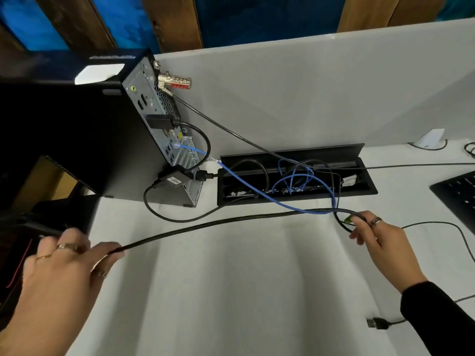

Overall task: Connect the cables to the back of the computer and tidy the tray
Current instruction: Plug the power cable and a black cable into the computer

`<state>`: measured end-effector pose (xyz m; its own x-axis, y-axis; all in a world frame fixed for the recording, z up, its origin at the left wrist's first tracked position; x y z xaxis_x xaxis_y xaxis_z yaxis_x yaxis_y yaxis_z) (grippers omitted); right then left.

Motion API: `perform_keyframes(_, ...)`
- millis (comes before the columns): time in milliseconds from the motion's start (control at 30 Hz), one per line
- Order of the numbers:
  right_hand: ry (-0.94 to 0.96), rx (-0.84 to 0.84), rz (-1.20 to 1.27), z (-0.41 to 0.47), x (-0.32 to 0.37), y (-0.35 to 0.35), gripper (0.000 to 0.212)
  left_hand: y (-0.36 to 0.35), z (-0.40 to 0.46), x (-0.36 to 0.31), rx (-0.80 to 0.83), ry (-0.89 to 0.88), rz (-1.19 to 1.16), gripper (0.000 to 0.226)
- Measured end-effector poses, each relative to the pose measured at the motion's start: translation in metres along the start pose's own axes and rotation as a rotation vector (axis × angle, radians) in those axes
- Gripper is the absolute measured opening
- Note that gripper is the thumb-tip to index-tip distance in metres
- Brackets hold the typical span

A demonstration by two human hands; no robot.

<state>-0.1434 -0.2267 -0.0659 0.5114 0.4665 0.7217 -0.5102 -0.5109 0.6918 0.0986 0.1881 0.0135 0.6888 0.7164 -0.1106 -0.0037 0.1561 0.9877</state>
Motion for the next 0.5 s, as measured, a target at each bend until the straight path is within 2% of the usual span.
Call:
perform_keyframes(100, -0.039, -0.008, 0.04, 0.002, -0.004, 0.0, 0.026, 0.006, 0.003, -0.019, -0.106, 0.011, 0.113, 0.044)
perform_keyframes(200, -0.059, -0.009, 0.054, 0.002, -0.011, -0.002, 0.026, 0.01, 0.011, -0.04, -0.138, 0.079, 0.03, 0.037)
perform_keyframes(267, -0.062, -0.002, 0.038, 0.001, -0.014, -0.003, 0.025, 0.006, 0.016, -0.049, -0.119, 0.177, -0.148, 0.036)
perform_keyframes(333, -0.058, -0.003, 0.01, 0.0, -0.016, -0.004, 0.026, 0.002, 0.017, -0.056, -0.168, 0.273, -0.343, 0.037)
perform_keyframes(433, -0.04, -0.002, -0.031, -0.005, -0.018, -0.008, 0.027, -0.005, 0.016, -0.06, -0.323, 0.419, -0.841, 0.039)
perform_keyframes(500, -0.034, 0.008, -0.059, -0.01, -0.019, -0.011, 0.026, -0.009, 0.016, -0.057, -0.483, 0.52, -1.114, 0.029)
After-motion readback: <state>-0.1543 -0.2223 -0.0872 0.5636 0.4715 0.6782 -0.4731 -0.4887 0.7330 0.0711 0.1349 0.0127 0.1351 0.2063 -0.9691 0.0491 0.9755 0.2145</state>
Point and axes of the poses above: each hand's wrist, its own z-axis towards the middle knuckle, its own y-axis out of the back of the hand, x = y × z, the point moved 5 cm from there along z, towards the middle knuckle, and after that the axes turned 9 degrees about -y, right-handed, at the moved point
